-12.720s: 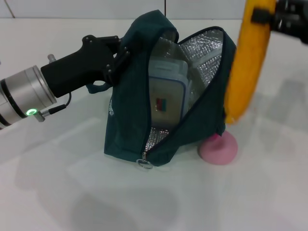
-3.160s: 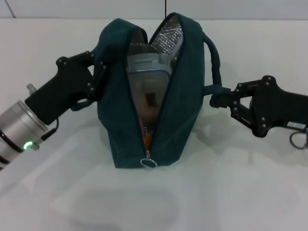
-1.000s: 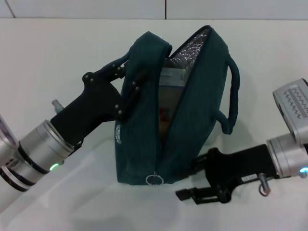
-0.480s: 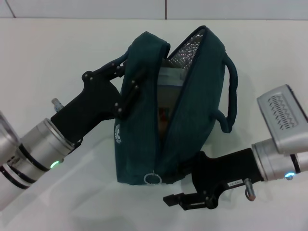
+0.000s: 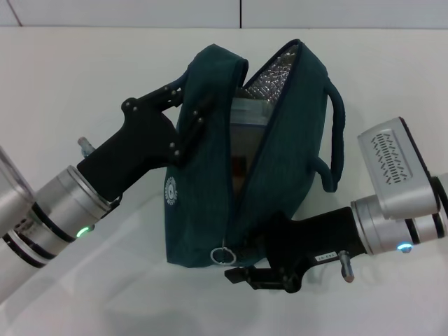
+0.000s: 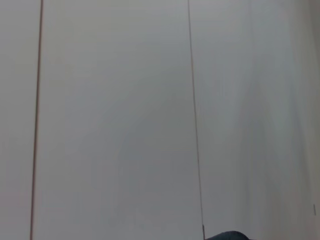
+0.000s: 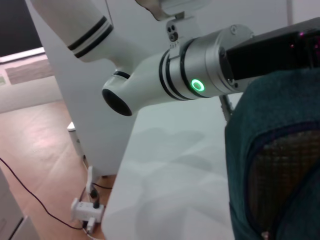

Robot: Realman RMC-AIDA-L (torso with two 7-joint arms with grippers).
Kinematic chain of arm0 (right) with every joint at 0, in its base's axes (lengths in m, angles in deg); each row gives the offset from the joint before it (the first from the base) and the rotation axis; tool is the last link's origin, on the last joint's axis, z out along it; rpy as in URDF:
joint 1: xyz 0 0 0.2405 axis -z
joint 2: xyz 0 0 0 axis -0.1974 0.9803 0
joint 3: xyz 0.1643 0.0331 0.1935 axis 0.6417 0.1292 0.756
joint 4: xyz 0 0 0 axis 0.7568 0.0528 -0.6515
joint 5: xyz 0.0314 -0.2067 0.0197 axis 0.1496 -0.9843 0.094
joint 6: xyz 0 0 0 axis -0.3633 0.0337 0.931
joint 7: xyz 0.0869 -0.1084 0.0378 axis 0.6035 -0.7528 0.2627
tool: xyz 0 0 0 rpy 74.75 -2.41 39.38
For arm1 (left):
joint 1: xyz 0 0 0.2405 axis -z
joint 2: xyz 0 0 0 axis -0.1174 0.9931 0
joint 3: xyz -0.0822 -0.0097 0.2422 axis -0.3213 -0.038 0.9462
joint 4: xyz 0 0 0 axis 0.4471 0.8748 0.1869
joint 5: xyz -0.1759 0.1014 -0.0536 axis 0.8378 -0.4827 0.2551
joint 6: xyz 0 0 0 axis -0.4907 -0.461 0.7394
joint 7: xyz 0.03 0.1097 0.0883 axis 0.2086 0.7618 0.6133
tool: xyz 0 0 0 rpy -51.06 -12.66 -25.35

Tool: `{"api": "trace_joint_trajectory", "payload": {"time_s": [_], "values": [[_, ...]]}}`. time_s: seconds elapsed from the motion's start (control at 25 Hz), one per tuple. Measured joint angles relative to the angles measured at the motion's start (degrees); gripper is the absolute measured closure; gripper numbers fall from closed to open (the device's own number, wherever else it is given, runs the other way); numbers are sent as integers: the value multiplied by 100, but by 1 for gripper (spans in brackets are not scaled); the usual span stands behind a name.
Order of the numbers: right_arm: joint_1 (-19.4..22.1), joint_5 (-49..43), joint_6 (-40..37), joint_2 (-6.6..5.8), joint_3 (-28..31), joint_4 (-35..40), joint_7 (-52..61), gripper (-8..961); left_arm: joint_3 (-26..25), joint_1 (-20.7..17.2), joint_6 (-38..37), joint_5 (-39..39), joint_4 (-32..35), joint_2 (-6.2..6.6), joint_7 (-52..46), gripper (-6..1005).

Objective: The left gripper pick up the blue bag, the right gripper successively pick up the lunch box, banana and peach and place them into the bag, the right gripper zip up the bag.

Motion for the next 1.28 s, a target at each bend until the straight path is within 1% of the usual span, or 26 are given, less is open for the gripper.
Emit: {"api": "trace_joint_trajectory", "payload": {"time_s": [0.08, 0.2, 0.32, 0.64, 1.08, 1.28], "values": [[-42, 20, 55, -1, -130, 29, 11, 654, 0, 1, 1, 34, 0, 0, 0, 718], [-133, 34, 126, 0, -409, 89, 71, 653, 0, 3, 3, 65, 1, 0, 0, 717], [-152, 45, 400, 0, -718, 257, 87, 652, 0, 5, 22, 85, 3, 0, 0, 717], [-39, 332, 587, 0, -711, 394, -109, 808, 0, -14, 46, 206, 5, 0, 0, 716], [11, 347, 792, 0, -705, 379, -419, 906, -6, 10, 76, 228, 4, 0, 0, 714], [170, 347, 633, -10, -689, 567, -810, 911, -9, -14, 77, 354, 17, 0, 0, 713]]}}
